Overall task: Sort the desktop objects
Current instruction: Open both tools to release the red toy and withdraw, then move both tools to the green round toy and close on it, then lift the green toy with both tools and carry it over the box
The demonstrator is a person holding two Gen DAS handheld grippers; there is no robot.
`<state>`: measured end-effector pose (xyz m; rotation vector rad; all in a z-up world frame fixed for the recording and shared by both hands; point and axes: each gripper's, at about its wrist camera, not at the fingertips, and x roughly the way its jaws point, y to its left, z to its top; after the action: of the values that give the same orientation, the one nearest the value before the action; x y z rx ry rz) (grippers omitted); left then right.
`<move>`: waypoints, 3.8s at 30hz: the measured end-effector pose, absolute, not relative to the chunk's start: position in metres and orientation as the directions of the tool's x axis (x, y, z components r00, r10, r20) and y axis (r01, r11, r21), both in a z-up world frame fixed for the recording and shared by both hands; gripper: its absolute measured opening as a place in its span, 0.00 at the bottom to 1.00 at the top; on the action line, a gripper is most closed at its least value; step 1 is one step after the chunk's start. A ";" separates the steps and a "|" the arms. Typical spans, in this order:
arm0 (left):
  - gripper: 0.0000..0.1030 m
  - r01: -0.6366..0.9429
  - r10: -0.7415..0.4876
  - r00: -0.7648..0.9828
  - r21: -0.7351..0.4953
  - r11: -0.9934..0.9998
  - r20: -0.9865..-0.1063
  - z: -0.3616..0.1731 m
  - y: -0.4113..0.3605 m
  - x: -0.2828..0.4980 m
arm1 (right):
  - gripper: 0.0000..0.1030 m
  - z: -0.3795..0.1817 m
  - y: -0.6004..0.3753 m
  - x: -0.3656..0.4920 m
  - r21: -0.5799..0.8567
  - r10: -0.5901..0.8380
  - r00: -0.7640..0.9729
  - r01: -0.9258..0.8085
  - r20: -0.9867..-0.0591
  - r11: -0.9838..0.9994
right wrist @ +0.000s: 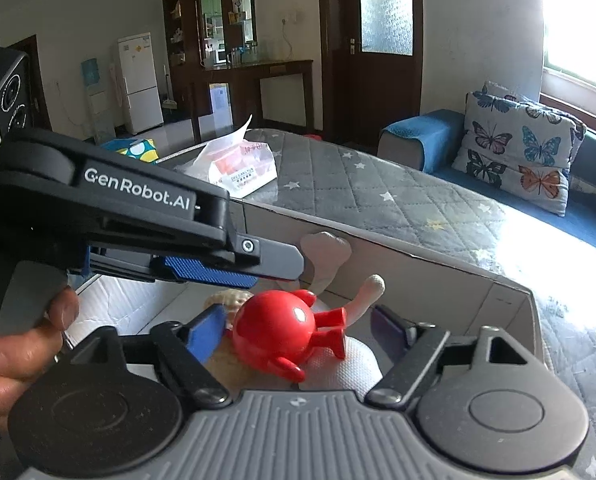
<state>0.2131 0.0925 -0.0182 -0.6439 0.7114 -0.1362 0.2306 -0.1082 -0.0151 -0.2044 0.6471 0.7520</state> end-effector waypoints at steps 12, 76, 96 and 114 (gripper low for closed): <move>0.37 -0.061 -0.321 0.777 -0.572 0.818 -0.542 0.001 0.074 0.187 | 0.93 0.004 -0.135 0.201 0.044 0.580 0.583 -0.683 -0.569 0.729; 0.37 0.322 -0.674 0.421 -0.595 0.737 -0.607 -0.035 -0.196 0.138 | 0.96 -0.065 -0.419 0.080 0.117 0.191 0.786 -0.151 -0.588 0.982; 0.38 0.328 -0.688 0.372 -0.605 0.726 -0.623 -0.049 -0.217 0.148 | 0.65 -0.068 -0.425 0.088 0.168 0.224 0.776 -0.154 -0.589 0.974; 0.37 0.269 -0.605 0.618 -0.589 0.762 -0.502 0.011 -0.109 0.130 | 0.64 -0.009 -0.329 0.108 0.087 0.369 0.783 -0.379 -0.500 0.921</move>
<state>0.1299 -0.1087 0.0107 -0.4927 0.7480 -0.5270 0.1083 -0.3294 -0.0089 -0.0182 0.5356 0.4035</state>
